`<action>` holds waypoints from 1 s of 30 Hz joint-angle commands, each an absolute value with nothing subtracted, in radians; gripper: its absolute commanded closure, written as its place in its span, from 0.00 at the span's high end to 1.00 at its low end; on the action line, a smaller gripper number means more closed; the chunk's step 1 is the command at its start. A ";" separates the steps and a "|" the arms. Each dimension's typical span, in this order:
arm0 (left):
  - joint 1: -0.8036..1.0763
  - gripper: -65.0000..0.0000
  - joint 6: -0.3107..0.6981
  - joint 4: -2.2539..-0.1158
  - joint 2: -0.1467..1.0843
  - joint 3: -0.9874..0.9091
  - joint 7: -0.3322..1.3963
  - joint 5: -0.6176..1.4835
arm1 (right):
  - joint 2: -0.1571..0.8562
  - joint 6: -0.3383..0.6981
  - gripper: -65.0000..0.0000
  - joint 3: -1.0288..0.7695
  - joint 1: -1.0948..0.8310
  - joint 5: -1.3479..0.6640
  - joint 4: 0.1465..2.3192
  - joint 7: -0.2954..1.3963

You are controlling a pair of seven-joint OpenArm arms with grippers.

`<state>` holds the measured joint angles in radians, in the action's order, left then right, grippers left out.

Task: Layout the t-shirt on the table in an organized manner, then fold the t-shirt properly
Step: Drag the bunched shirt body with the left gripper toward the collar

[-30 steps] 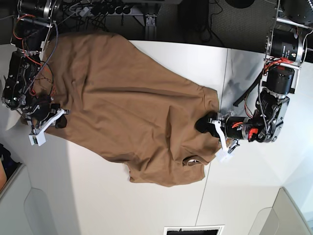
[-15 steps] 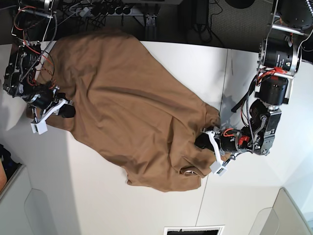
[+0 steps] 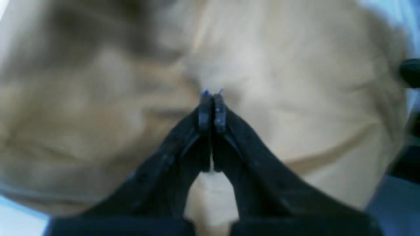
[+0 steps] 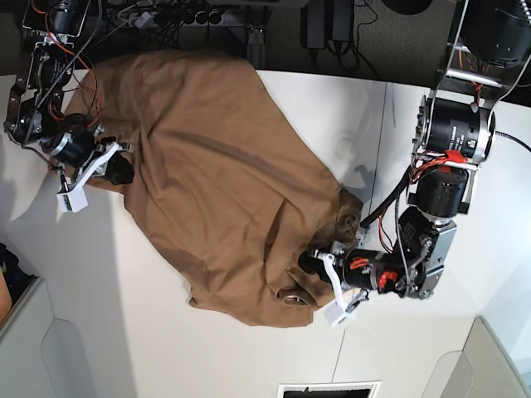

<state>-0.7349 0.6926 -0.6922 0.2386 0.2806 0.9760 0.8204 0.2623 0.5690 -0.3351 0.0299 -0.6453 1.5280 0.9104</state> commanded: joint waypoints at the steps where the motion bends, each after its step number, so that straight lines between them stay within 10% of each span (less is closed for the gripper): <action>1: -0.786 0.00 0.698 -0.717 0.255 0.276 0.984 0.894 | 0.268 0.572 0.00 -0.338 0.065 -0.648 1.546 0.873; 15: -0.587 0.00 0.698 -1.103 0.290 0.279 1.396 1.407 | 0.262 0.542 0.00 -0.028 0.441 -0.466 1.258 0.741; 30: -0.261 0.00 0.698 -1.282 0.244 0.538 1.335 1.267 | 0.141 0.535 0.00 0.107 0.554 -0.279 1.000 0.676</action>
